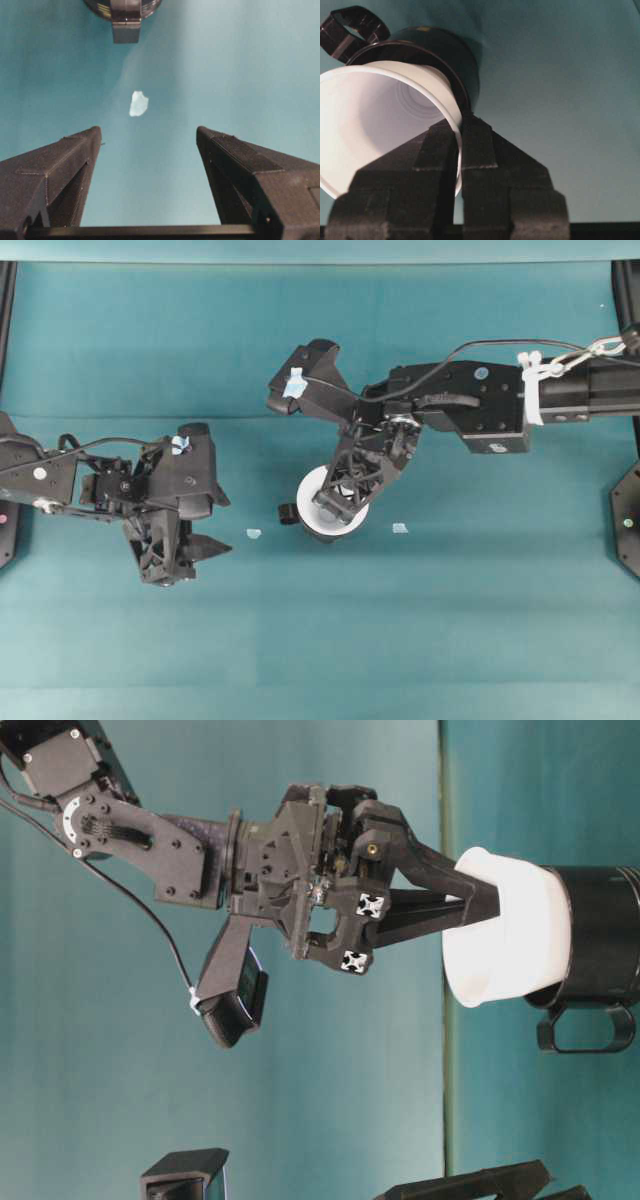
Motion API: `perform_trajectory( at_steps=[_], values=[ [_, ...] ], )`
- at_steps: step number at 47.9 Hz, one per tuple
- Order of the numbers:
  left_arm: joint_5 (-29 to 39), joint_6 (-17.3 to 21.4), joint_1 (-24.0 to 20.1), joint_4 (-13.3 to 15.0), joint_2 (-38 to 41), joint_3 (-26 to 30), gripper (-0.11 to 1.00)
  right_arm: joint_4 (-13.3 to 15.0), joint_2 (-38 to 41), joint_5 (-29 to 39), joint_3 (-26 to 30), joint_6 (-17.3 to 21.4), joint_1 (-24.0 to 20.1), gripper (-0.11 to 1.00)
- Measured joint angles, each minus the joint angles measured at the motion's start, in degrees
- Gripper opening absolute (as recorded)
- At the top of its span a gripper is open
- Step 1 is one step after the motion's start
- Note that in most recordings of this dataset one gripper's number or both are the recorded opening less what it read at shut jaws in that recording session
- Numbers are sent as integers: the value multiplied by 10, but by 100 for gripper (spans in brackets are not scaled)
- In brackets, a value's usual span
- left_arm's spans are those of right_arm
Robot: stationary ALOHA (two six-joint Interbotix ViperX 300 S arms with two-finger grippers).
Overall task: Put the paper cup into the moved cup holder.
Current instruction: 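Lift the paper cup and carry it left over the black cup holder, then lower the paper cup into the cup holder opening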
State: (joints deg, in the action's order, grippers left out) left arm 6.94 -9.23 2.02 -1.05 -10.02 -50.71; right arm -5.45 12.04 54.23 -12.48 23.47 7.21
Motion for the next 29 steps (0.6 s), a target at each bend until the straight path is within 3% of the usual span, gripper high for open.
perform_trajectory(
  at_steps=[29],
  values=[
    [-1, 0, 0, 0, 1, 1, 80, -17, 4, 0, 1, -17, 1, -3]
  ],
)
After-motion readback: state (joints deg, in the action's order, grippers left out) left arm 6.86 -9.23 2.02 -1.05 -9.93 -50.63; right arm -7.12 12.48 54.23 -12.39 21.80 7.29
